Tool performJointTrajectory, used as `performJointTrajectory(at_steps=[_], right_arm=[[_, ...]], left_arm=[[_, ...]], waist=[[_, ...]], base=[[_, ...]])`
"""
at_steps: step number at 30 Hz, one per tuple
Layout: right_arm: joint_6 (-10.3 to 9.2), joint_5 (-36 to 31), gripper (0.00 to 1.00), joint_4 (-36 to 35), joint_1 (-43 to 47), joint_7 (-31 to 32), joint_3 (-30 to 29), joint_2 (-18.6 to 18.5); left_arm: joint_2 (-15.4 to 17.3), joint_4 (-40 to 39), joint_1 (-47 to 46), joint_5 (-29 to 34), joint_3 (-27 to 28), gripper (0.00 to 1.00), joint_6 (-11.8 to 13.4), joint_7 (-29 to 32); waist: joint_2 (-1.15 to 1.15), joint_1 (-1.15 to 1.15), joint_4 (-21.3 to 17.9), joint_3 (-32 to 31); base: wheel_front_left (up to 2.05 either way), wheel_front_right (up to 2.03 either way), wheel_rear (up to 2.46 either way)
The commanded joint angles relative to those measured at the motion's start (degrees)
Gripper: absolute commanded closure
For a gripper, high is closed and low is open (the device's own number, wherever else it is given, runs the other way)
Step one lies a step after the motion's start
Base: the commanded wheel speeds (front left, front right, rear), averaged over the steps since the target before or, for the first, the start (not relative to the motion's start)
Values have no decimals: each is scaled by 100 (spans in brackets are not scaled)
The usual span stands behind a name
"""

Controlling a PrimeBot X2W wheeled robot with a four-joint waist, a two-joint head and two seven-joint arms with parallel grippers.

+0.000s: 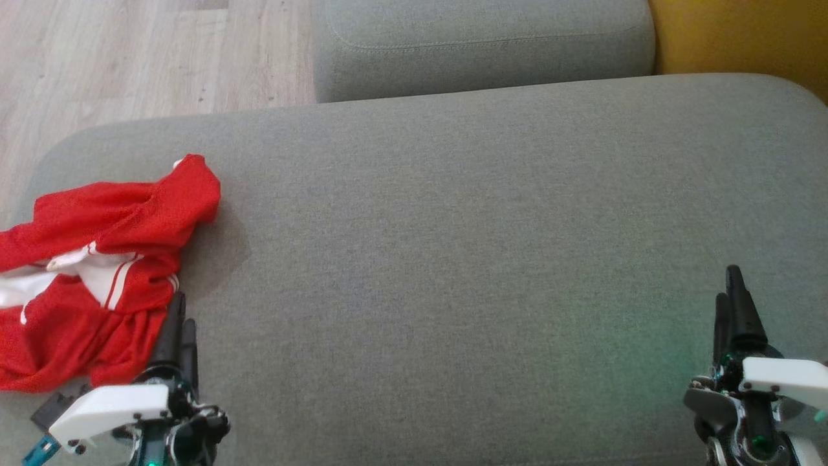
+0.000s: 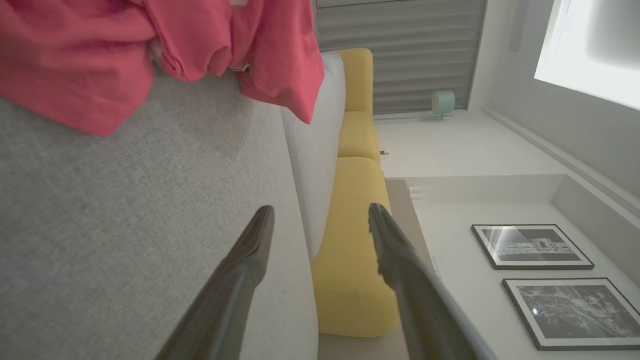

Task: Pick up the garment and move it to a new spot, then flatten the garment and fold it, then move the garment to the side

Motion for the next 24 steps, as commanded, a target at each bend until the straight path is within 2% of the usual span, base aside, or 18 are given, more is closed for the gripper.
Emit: performJointTrajectory(at_steps=[1,9,24], right_arm=[[-1,-202,0,-269,-72,-65,57,-53],[-1,-869,0,-380,-46,-183,176,-122],[-2,-2430,0,-531,-56,-437,451,-316]], left_arm=[[62,-246,-147,153,-17,0,47,-82],[66,-349,-110,716,-105,0,171,-200],[88,-410,-36,2314,-274,0,483,-452]], waist=[[0,0,1,-3],[0,0,-3,-10],[0,0,-4,-31]], base=[[0,0,0],[0,0,0],[0,0,0]])
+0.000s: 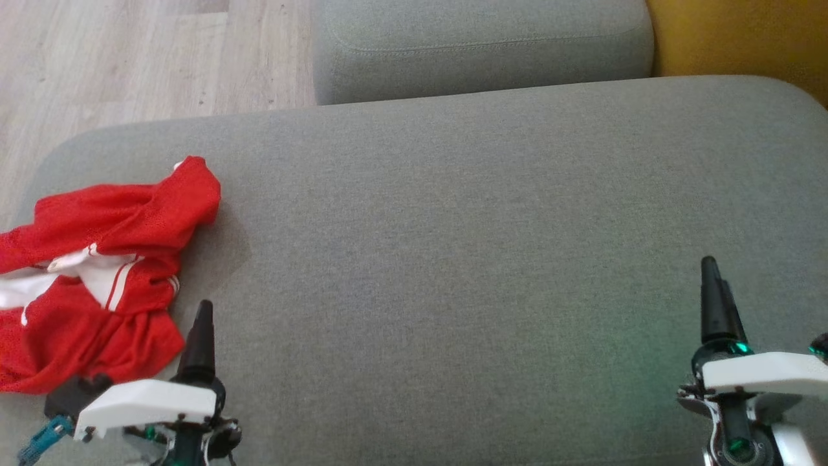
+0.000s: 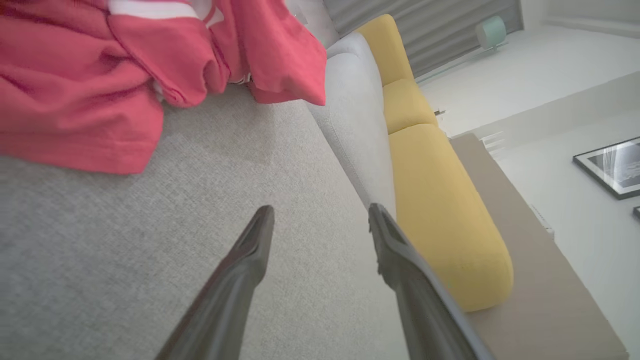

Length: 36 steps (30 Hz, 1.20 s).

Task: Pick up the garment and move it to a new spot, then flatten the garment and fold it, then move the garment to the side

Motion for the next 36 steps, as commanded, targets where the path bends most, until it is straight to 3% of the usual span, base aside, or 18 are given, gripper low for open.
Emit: performJointTrajectory(at_steps=[1,14,36], right_arm=[[-2,-186,0,-247,-169,-73,81,-136],[-2,-1376,0,-307,-201,-310,329,-260],[-3,-2947,0,-326,-158,-665,560,-289]], left_arm=[[89,-218,-168,179,60,0,22,-68],[185,-304,-128,1514,-83,0,256,-303],[319,-293,-26,3176,-207,0,487,-656]], waist=[[0,0,2,-3],[0,0,29,-51],[0,0,20,-72]], base=[[0,0,0],[0,0,0],[0,0,0]])
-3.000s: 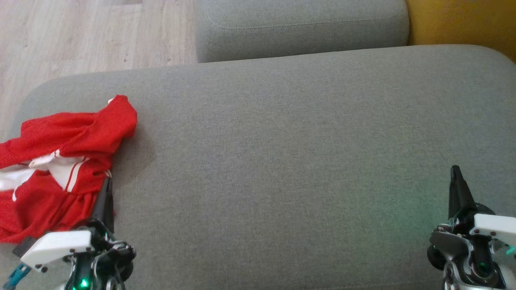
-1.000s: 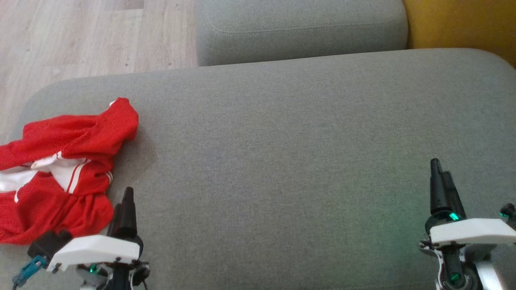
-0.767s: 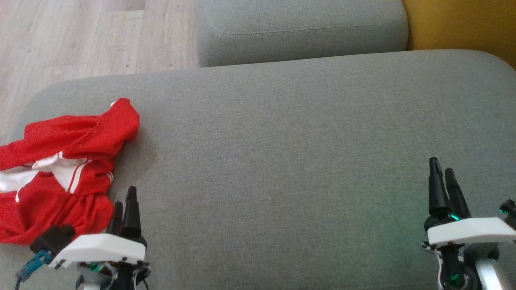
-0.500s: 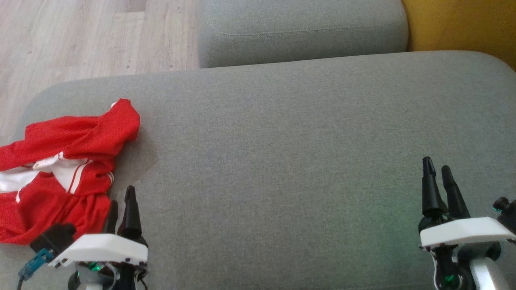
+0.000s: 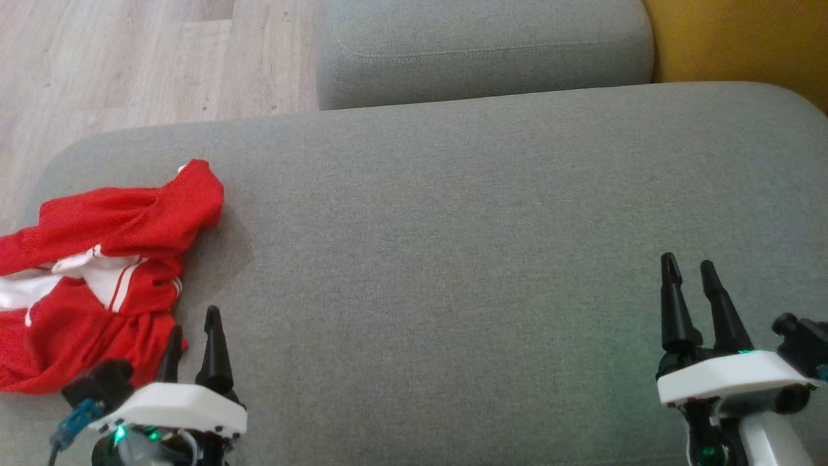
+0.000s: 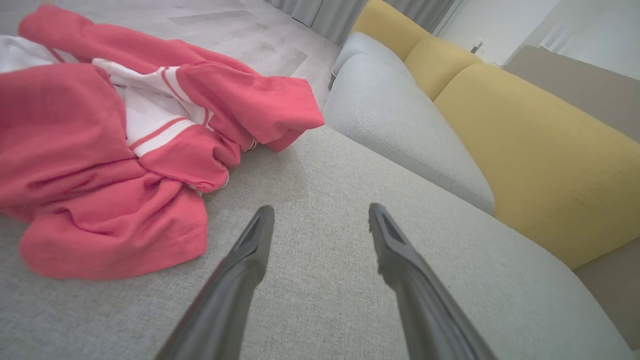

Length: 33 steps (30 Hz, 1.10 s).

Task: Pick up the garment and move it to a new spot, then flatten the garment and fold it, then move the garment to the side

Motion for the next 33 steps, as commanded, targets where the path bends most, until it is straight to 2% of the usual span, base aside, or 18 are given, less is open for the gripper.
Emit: performJointTrajectory(at_steps=[1,15,33], right_arm=[[-3,-199,0,-227,-156,-90,115,-112],[-3,-1204,0,-137,-117,-327,167,-126],[-4,-2290,0,311,-32,-614,183,-130]], left_arm=[[131,-194,-146,199,100,0,42,-104],[180,-247,-62,1228,35,0,166,-340],[185,-287,59,2432,-1,0,281,-625]], waist=[[0,0,1,3],[0,0,50,6],[0,0,74,-2]], base=[[0,0,0],[0,0,0],[0,0,0]])
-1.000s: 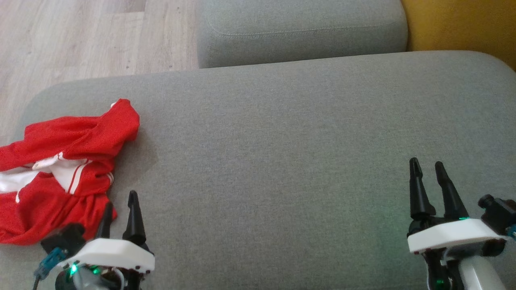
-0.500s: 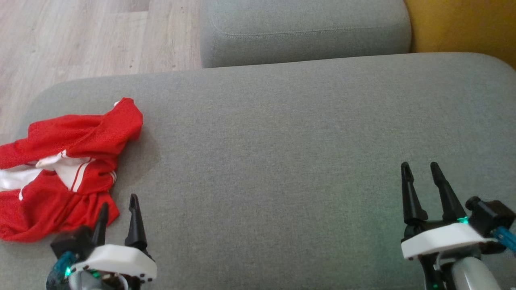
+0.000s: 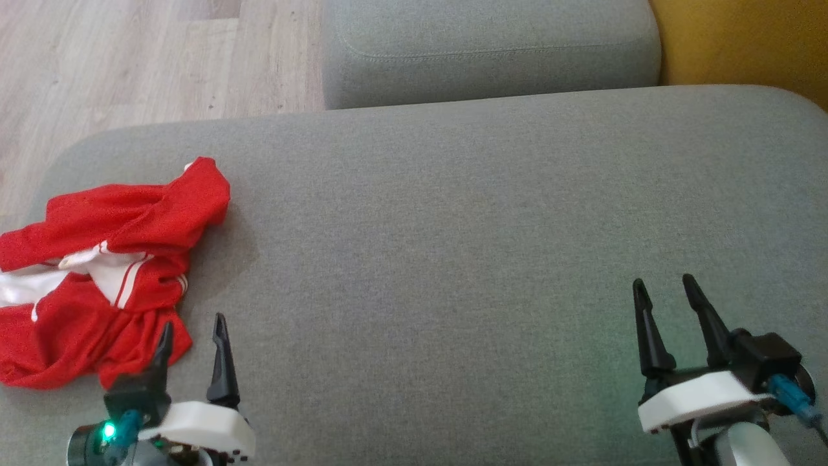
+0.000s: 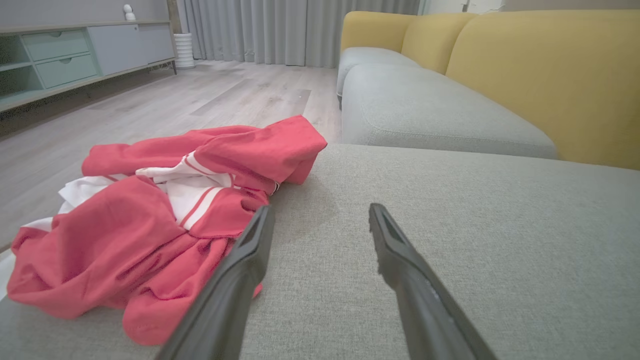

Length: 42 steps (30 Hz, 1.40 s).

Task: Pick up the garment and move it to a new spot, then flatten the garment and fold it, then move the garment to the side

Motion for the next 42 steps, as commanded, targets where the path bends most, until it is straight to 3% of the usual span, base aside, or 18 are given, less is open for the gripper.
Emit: performJointTrajectory(at_steps=[1,8,30,36,42], right_arm=[[-4,-129,0,-162,-37,-90,107,-112],[-4,-561,0,-32,-19,-208,115,-98],[-4,-328,0,-6,-37,-210,10,-78],[-4,-314,0,-123,-24,-210,69,-61],[-4,-299,0,-199,-40,-210,140,-36]], left_arm=[[78,-204,-141,135,126,0,41,-76],[38,-149,-82,487,201,0,51,-194],[-98,53,-107,395,401,0,-141,-195],[-125,2,-176,431,395,0,-167,-195],[-144,-70,-189,443,383,0,-175,-195]], waist=[[0,0,-1,-3],[0,0,-18,-20],[0,0,-6,-16],[0,0,268,-23],[0,0,882,-52]], base=[[0,0,0],[0,0,0],[0,0,0],[0,0,0],[0,0,0]])
